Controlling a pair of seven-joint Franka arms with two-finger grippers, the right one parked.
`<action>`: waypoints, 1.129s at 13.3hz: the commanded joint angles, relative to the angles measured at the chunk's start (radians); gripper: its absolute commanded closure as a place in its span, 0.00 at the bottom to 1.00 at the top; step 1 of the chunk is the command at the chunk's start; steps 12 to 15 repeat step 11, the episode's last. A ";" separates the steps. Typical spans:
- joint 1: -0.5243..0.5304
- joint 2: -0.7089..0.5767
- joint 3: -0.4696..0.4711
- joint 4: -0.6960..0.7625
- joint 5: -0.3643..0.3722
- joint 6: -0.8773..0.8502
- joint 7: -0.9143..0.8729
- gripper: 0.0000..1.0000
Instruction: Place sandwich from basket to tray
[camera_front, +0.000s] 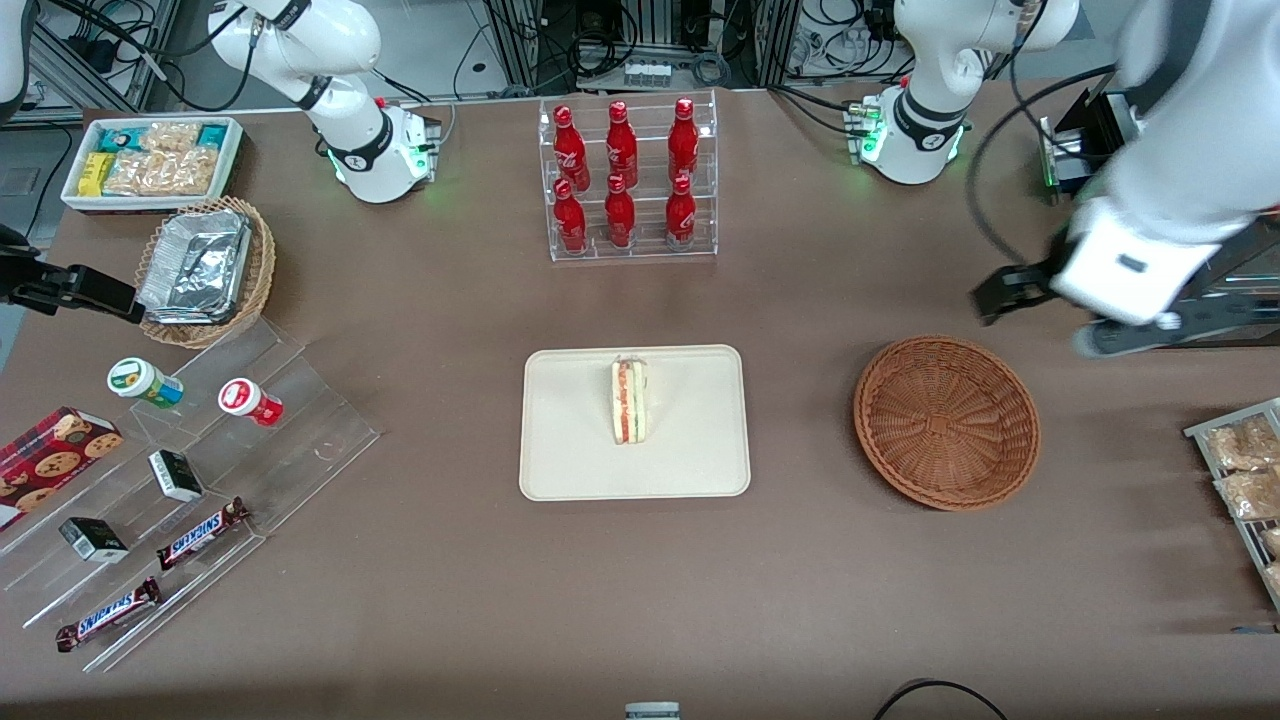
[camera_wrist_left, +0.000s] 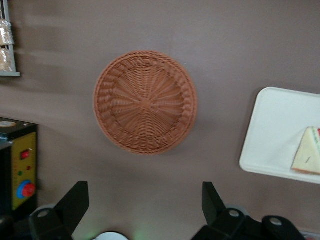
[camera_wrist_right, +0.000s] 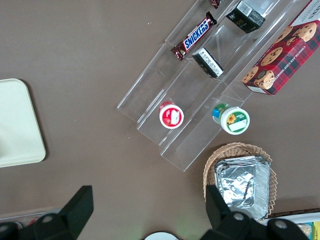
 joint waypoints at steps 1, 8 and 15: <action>0.088 -0.087 -0.014 -0.088 -0.014 -0.007 0.152 0.00; 0.138 -0.122 0.048 -0.109 -0.012 -0.044 0.286 0.00; 0.133 -0.118 0.043 -0.092 -0.023 -0.045 0.285 0.00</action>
